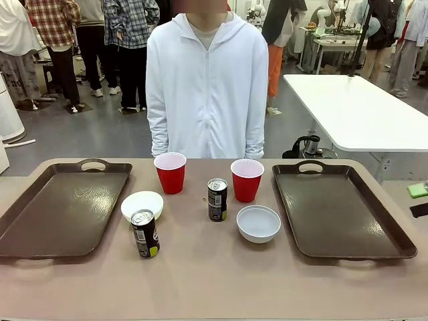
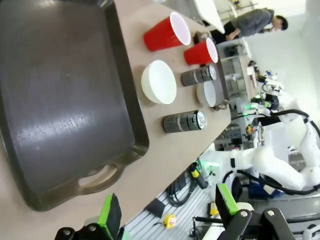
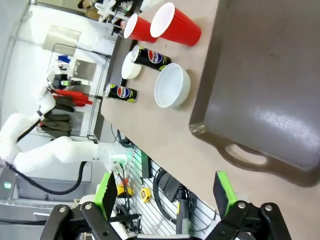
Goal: Prepare tableware on both trays.
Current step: Pick up a Picnic Bowl from the table and place it on a Handle tray.
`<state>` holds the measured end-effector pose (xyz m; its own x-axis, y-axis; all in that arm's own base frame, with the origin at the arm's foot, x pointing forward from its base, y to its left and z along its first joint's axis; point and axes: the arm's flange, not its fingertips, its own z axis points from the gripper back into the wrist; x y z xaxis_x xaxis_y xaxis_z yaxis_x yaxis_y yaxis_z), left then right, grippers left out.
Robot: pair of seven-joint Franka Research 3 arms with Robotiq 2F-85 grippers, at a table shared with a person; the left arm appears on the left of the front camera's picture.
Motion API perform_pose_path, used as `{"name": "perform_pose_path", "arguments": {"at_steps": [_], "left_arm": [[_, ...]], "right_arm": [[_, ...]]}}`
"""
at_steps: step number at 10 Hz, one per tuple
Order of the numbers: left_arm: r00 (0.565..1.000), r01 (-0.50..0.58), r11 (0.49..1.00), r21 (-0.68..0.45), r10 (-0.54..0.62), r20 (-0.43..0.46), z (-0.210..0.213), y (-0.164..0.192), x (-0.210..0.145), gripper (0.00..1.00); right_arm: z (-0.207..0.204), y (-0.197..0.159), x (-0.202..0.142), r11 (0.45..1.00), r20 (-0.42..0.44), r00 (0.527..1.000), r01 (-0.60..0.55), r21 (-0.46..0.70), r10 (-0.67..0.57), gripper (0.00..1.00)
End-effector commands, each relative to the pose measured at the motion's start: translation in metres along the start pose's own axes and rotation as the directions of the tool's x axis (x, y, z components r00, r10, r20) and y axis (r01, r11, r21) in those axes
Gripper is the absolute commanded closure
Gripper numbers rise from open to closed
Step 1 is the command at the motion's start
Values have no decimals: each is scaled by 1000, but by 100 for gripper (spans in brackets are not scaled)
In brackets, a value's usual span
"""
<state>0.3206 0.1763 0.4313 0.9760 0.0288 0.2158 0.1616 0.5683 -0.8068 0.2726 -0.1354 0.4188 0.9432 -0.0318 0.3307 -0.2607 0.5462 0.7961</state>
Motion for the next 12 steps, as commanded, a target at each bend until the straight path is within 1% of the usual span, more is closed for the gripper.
{"name": "perform_pose_path", "arguments": {"at_steps": [1, 4, 5, 6, 12], "left_arm": [[1000, 25, 1000, -3, -25, 2, 5, 5, -4, 0], [1000, 6, 1000, 17, -6, 14, 18, 14, -11, 0], [1000, 26, 998, 59, -26, -1, 16, 12, -15, 0], [1000, -12, 1000, 8, 12, 27, 13, 10, -10, 0], [1000, -12, 1000, 8, 12, 27, 13, 10, -10, 0]], "right_arm": [[-28, 14, -65, 999, 16, 1000, -19, -26, 19, 0], [-21, 16, -71, 999, 46, 999, -12, -37, 14, 0], [-23, 16, -70, 998, 18, 1000, -18, -56, 19, 0], [29, 3, -22, 1000, 45, 999, 6, -25, -5, 0], [29, 3, -22, 1000, 45, 999, 6, -25, -5, 0]]}}
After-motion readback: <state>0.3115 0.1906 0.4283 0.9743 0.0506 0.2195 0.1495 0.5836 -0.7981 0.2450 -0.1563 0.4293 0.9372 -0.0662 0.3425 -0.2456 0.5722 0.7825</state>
